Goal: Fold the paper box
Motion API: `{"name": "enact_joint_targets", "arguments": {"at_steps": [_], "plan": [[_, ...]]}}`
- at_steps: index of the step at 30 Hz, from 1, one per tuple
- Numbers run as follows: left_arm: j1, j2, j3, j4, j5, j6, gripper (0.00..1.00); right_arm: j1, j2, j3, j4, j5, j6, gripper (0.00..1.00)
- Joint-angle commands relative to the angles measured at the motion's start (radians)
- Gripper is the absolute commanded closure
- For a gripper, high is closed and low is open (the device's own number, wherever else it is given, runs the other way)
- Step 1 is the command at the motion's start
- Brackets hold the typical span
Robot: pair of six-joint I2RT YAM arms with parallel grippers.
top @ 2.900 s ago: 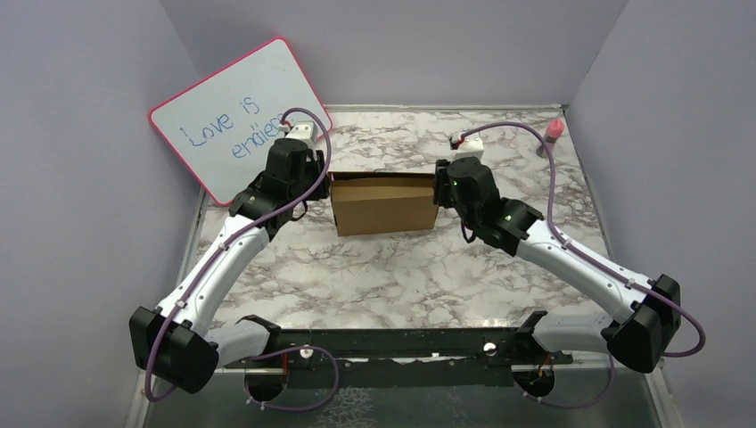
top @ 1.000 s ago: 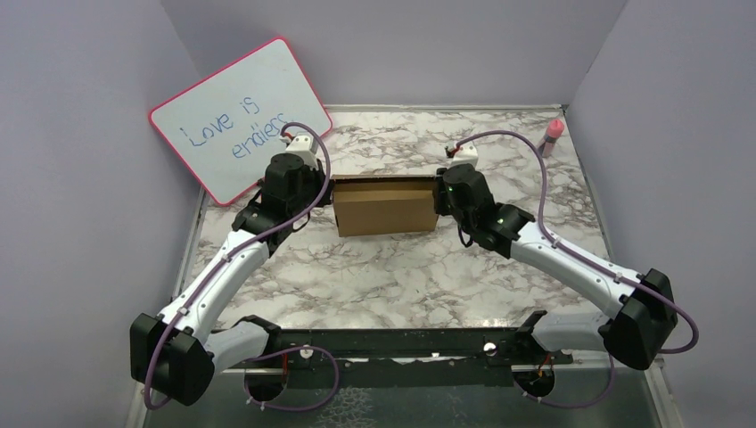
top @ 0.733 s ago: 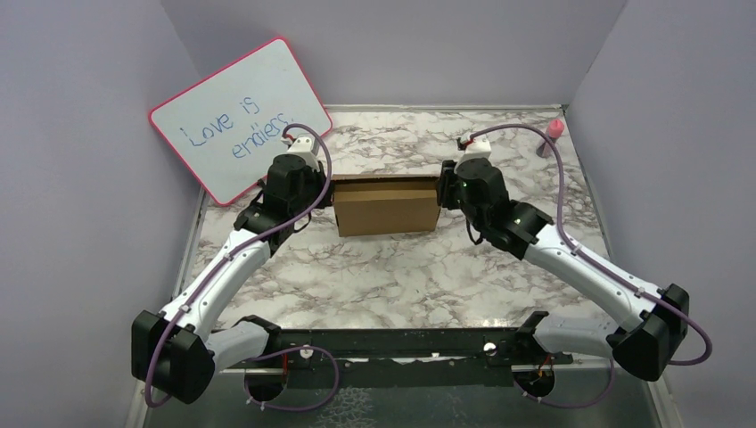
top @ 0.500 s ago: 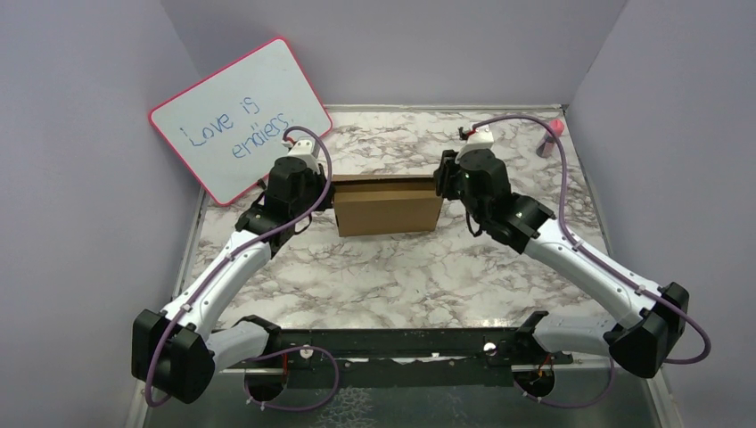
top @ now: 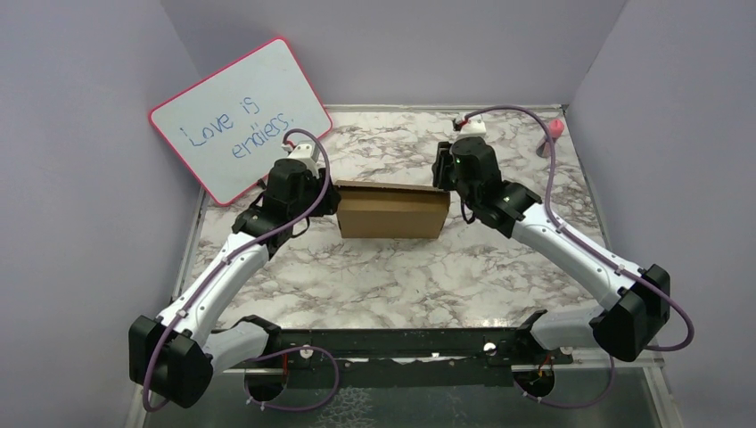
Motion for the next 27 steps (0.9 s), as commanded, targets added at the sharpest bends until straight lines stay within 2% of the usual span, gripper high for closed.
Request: {"name": "enact_joint_targets", "arguments": {"at_steps": [1,6,9,13,19,24,27], "plan": [[0.011,-0.032,0.033,-0.156,0.036,0.004,0.47,-0.031,0.006,0.033,0.017,-0.033,0.008,0.61],[0.063,-0.053,0.067,-0.162,0.128,-0.004,0.36,-0.049,-0.011,0.022,0.006,-0.081,0.019,0.61],[0.073,-0.069,0.056,-0.180,0.160,-0.015,0.32,-0.051,-0.014,0.039,0.022,-0.129,-0.029,0.61],[0.092,-0.118,0.035,-0.183,0.168,-0.065,0.31,-0.051,0.014,0.093,0.025,-0.224,-0.096,0.61],[0.092,-0.174,-0.048,-0.105,0.181,-0.115,0.36,-0.051,0.074,0.179,0.050,-0.530,-0.219,0.48],[0.094,-0.179,-0.174,0.078,0.189,-0.159,0.46,-0.050,0.192,0.295,0.055,-0.766,-0.282,0.43],[0.094,-0.175,-0.229,0.160,0.216,-0.175,0.48,-0.050,0.240,0.340,0.058,-0.876,-0.357,0.40]]}}
